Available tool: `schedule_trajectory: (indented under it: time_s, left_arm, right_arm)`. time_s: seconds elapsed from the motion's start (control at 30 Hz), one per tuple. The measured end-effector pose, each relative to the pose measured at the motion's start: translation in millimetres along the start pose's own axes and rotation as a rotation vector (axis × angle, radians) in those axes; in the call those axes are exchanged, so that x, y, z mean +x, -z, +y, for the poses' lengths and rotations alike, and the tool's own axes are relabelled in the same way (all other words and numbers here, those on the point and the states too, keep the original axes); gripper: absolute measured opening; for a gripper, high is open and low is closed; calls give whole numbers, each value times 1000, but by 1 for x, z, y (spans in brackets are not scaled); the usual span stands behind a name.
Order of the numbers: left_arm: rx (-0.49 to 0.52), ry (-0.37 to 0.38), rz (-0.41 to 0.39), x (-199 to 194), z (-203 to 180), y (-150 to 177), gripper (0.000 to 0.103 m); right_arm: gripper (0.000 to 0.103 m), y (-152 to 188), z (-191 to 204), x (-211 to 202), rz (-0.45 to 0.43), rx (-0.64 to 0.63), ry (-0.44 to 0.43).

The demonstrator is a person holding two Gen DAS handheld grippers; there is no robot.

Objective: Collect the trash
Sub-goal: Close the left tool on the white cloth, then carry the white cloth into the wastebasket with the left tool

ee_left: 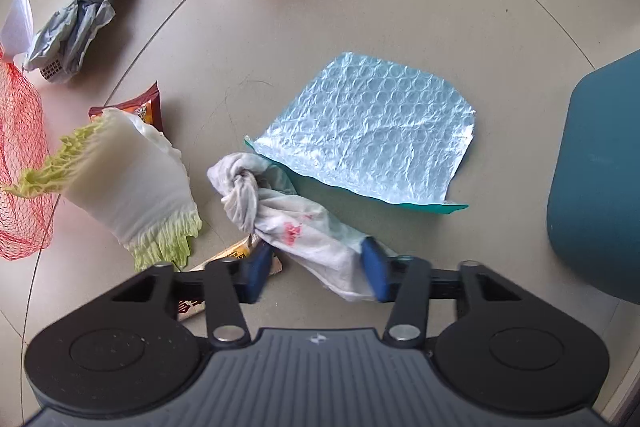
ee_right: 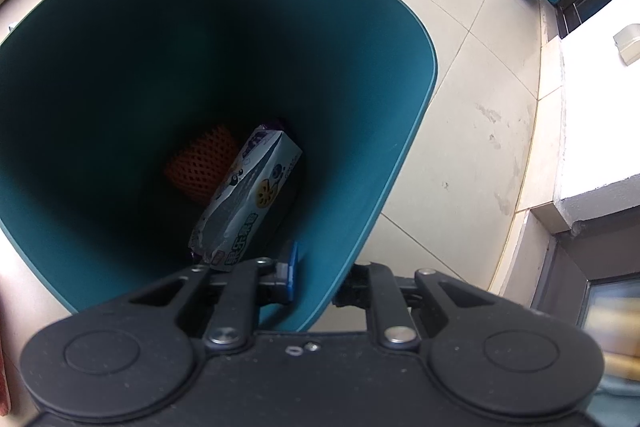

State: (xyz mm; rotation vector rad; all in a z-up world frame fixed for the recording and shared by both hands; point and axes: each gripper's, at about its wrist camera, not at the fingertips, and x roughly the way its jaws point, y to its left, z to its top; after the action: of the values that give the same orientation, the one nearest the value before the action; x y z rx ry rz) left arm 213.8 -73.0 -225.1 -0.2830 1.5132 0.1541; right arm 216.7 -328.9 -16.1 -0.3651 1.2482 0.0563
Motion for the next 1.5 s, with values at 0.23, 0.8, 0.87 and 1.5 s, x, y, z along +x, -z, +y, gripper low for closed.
schedule_trajectory:
  time_s: [0.23, 0.8, 0.87, 1.5]
  left_arm:
    - [9, -10, -27, -11, 1, 7, 12]
    - [215, 1, -125, -146, -34, 0, 7]
    - [257, 6, -140, -168, -47, -2, 7]
    - [551, 128, -259, -321, -181, -4, 7]
  right_arm:
    - [15, 0, 0, 0, -1, 3, 1]
    - [14, 1, -3, 1, 0, 15, -4]
    - [14, 1, -2, 1, 0, 15, -4]
    - [13, -2, -10, -1, 8, 33, -35]
